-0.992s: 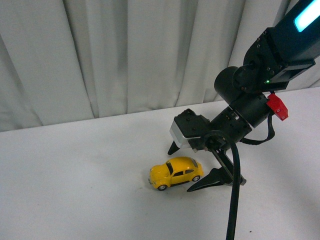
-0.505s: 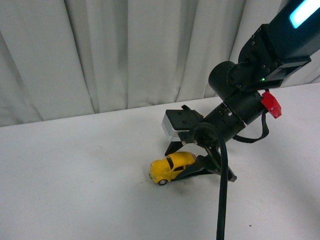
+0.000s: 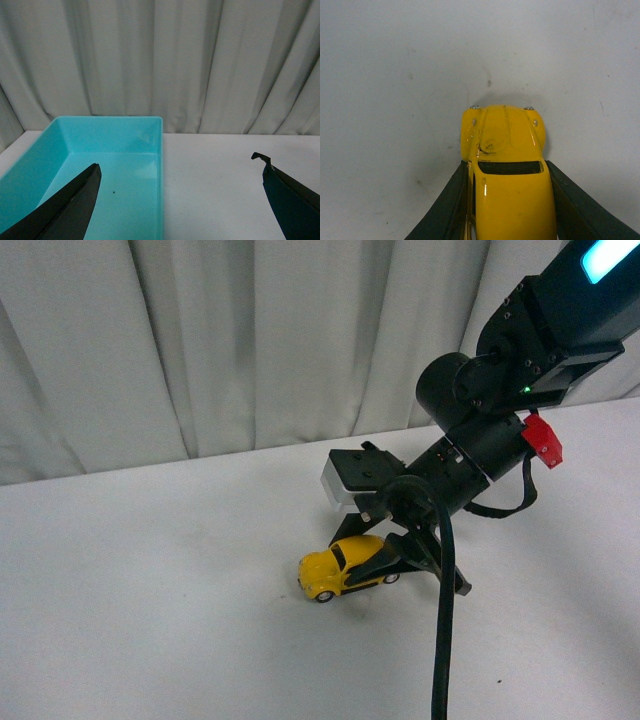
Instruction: Wind up and store yellow beetle toy
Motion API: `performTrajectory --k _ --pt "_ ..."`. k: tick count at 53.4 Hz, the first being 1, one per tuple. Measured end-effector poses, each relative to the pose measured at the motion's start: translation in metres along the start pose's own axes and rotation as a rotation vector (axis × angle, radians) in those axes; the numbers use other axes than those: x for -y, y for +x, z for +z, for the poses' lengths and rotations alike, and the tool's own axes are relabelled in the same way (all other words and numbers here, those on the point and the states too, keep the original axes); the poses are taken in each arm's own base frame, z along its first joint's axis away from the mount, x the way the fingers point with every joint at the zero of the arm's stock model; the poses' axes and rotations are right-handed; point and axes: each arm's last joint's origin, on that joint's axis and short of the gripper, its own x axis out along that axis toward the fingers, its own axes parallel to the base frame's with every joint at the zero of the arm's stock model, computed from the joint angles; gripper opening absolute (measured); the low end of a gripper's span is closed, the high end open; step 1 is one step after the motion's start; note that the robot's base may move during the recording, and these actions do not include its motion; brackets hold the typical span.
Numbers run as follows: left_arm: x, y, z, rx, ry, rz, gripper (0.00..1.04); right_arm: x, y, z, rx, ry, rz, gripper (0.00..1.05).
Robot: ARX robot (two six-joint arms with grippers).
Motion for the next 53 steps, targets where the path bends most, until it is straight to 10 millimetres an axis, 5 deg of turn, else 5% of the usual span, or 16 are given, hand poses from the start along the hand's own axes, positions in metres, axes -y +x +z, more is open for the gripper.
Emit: performTrajectory --k 53 --pt "0.000 0.000 0.000 0.000 0.000 0.000 0.98 -0.031 -0.053 -0.057 -0.001 0.124 -0.022 0.40"
